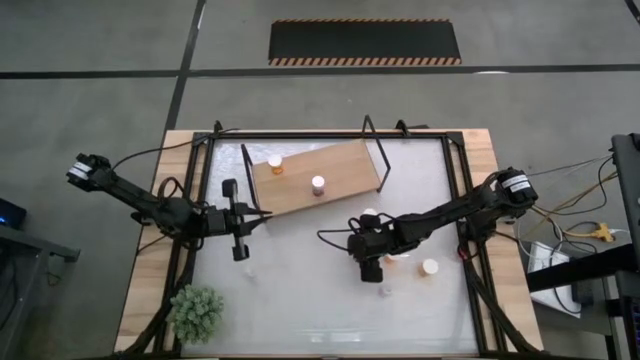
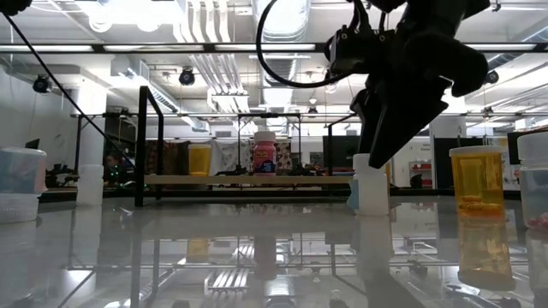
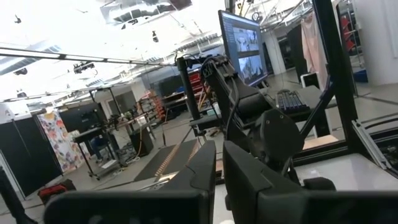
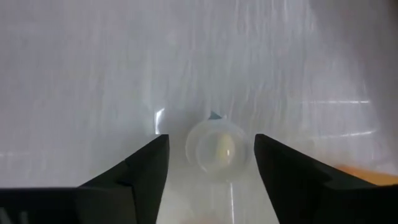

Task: Pick and place medicine bottles onto shelf by color
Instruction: Put the left blue pill bottle on the shelf

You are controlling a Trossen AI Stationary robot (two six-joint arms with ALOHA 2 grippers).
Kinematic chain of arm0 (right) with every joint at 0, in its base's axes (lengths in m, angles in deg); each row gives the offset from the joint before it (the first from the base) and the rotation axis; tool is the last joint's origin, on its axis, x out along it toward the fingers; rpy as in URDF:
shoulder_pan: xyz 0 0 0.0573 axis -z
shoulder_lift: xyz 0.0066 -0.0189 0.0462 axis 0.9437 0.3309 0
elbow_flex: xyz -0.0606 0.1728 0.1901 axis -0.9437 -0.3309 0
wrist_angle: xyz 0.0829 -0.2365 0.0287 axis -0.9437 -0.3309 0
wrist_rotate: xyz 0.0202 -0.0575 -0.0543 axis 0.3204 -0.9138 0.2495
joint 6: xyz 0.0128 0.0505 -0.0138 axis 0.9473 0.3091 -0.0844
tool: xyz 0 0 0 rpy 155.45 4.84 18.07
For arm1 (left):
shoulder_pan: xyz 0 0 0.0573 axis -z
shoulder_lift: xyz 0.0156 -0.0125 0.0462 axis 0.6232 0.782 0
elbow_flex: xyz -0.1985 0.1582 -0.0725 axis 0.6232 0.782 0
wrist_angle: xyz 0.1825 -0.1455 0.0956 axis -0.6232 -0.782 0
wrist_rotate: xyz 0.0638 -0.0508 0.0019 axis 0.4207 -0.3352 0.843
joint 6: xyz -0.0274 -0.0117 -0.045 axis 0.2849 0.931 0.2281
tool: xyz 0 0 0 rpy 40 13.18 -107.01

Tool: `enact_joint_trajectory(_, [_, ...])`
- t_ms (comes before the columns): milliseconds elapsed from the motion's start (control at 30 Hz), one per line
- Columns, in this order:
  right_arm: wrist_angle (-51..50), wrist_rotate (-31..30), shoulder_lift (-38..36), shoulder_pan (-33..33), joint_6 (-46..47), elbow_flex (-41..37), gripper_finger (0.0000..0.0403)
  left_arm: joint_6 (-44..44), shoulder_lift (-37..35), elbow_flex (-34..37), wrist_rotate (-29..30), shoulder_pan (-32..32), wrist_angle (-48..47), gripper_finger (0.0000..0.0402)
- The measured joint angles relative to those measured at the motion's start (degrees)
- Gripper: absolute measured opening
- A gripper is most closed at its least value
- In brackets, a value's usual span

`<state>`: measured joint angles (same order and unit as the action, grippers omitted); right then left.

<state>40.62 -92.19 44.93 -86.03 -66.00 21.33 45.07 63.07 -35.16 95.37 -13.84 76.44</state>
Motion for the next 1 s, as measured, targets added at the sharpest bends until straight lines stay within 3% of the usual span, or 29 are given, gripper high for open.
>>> enact_joint_trajectory(367, [0.0, -0.3, 0.0, 0.0, 0.6, -0.2, 0.0145, 0.0, 0.0, 0.0, 0.0, 0.0, 0.0, 0.0013])
enact_joint_trajectory(600, [-0.7, -0.3, 0.1, 0.0, 0.6, 2.3, 0.0140, 0.0, 0.0, 0.0, 0.0, 0.0, 0.0, 0.0013])
enact_joint_trajectory(800, [-3.6, -0.3, 0.1, 0.7, 0.2, 10.3, 0.0142, 0.0, 0.0, 0.0, 0.0, 0.0, 0.1, 0.0013])
enact_joint_trajectory(1000, [-8.0, -0.4, 0.1, 6.9, -2.1, 22.1, 0.0137, -1.2, 0.0, 0.0, 0.0, 0.0, 0.1, 0.0013])
